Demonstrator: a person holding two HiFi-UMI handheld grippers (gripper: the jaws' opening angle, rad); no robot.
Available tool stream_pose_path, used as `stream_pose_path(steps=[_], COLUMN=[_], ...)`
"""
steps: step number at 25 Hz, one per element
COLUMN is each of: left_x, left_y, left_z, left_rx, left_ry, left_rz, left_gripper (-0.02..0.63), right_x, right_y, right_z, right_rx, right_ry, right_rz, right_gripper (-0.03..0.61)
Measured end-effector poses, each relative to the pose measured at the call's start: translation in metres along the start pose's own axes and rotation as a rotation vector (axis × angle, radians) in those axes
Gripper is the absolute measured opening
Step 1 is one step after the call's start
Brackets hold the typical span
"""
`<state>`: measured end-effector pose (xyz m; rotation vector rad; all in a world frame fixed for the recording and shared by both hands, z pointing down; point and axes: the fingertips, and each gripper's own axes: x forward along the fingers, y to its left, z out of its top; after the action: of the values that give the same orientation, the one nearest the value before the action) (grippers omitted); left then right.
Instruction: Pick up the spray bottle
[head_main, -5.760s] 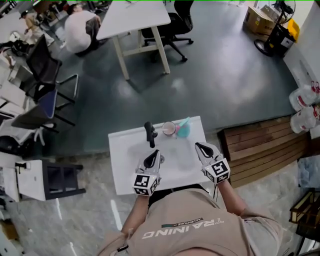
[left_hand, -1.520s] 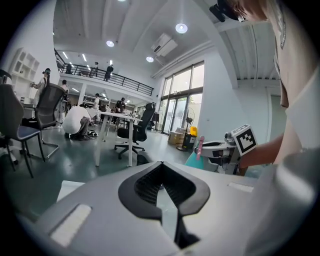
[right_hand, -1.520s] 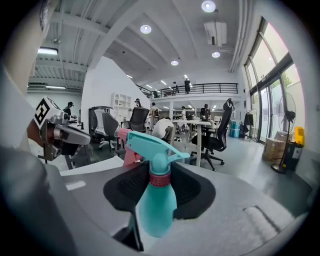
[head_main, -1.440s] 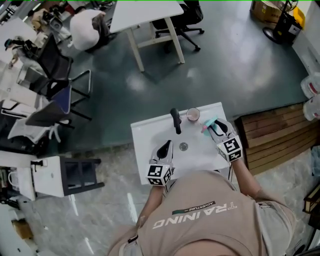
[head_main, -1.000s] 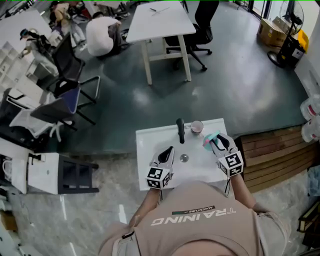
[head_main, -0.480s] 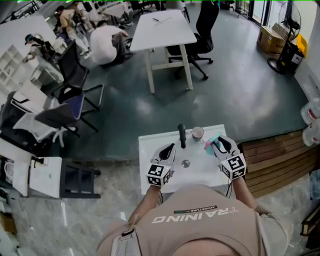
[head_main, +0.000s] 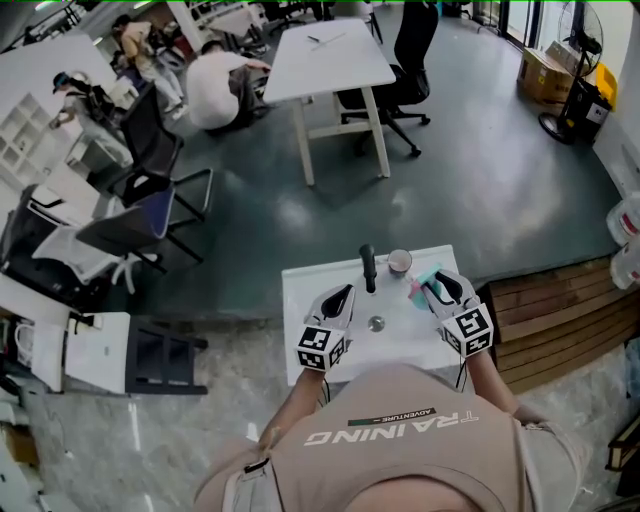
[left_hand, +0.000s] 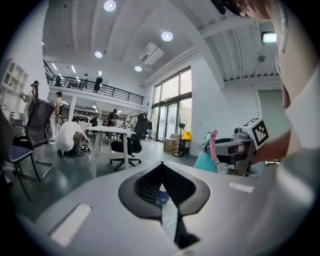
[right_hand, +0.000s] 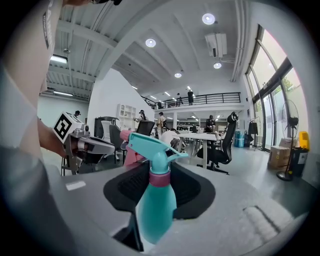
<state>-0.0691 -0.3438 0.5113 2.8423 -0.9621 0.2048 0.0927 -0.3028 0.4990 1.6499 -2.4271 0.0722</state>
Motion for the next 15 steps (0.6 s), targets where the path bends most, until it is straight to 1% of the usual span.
stream_pose_path(steps=[8,15], left_x=[-0.0092,-0.011], left_y=[0.0029,0.0002], left_z=[0.0034,-0.0016], left_rx=[0.002,-0.005], left_ry=[-0.004,0.003], left_rz=[0.019,0.016], left_gripper=[0.017,0.016], right_x=[0.004,-0.0016], right_y=[0.005,-0.0015], right_z=[0.0079,0.0072], right_rx=[-0.008,0.036], right_ry=[-0.015,-0.034], right_rz=[0.014,-0.009], right_gripper=[0.132,0.132])
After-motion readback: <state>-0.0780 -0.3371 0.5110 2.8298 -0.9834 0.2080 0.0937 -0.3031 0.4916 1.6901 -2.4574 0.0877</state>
